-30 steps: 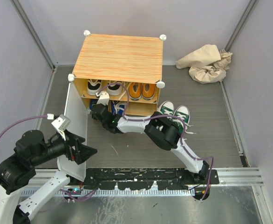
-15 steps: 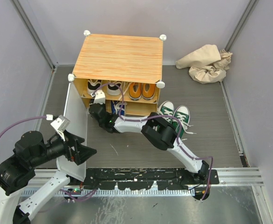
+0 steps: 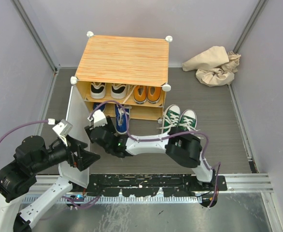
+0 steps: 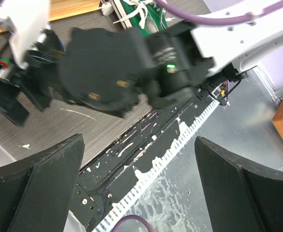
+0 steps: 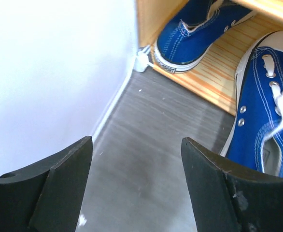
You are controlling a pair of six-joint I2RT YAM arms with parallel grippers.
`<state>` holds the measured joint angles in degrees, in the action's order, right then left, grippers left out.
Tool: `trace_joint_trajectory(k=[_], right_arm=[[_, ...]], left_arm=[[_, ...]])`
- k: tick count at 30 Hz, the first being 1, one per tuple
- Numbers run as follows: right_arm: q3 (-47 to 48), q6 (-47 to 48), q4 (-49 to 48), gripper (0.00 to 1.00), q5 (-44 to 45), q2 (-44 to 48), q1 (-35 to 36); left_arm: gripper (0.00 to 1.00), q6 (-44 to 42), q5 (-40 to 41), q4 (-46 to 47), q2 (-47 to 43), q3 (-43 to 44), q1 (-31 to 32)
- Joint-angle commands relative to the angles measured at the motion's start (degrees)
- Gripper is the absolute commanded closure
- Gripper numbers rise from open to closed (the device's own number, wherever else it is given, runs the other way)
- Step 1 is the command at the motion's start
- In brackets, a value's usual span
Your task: Place and organize the shoes in the shoe cabinet
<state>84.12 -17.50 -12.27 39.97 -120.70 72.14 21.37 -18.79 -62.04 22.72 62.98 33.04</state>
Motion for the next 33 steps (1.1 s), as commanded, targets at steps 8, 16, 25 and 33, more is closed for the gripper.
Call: trace_joint_trajectory(k=[8,16,25,33], right_arm=[[-6.96,-12.29,22.97,0.25,10.67,11.60,-1.37],[-8.11,-9.75,18.15,0.26,7.14,8.81,-4.73],[-11.58,-10.41,13.72,0.98,8.31,10.37,-6.25],[-6.30,-9.47,7.90,0.99,17.50,11.05,-6.43]], left_arm=[[0.02,-1.68,3.69,-0.50,0.28,1.39,-0.07],[0.02,-1.82,3.47,0.06,1.35,1.49,-0.12],[0.02,-2.03,3.40,0.45,1.88,0.95,-0.04],[0.02,-1.95,3.32,0.68,1.94,0.59,-0.09]])
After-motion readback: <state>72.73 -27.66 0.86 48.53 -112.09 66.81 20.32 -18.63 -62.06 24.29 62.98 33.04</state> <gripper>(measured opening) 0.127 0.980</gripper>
